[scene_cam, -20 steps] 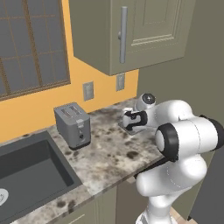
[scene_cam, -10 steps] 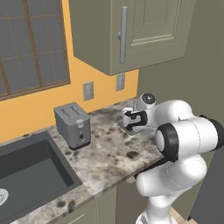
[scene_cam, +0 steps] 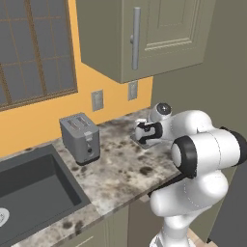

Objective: Take the steak from the fridge and place it on the digital scale on the counter by the fridge. Wait a few seconds for a reading, then move it to the plate on the dining counter.

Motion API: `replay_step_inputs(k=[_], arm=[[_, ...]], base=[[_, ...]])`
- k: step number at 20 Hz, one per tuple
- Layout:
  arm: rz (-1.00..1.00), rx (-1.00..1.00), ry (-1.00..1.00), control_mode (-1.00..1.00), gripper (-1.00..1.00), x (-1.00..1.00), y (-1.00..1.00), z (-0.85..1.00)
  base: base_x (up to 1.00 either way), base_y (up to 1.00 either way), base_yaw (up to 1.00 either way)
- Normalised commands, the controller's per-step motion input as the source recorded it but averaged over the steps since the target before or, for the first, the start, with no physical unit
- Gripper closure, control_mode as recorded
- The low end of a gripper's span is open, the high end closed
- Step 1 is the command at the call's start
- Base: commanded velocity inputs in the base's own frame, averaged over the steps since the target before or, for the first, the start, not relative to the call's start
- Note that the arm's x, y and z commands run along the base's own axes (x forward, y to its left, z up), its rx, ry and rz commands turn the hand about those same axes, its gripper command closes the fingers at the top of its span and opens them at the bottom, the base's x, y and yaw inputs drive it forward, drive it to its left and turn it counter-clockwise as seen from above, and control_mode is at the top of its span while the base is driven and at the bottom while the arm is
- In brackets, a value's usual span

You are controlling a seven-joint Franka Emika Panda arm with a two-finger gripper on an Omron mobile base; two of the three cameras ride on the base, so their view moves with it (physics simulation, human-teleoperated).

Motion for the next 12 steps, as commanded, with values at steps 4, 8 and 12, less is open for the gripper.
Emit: replay_step_inputs(k=[4,8,12], arm=[[0.00,0.00,0.00,-1.00,-1.00,0.00,0.00,0.00],[0.00,0.00,0.00,-1.00,-1.00,0.00,0.00,0.00],[0.00,0.00,0.00,-1.00,-1.00,0.00,0.00,0.00]], base=[[0.00,0.00,0.00],[0.00,0.00,0.00],[0.00,0.00,0.00]])
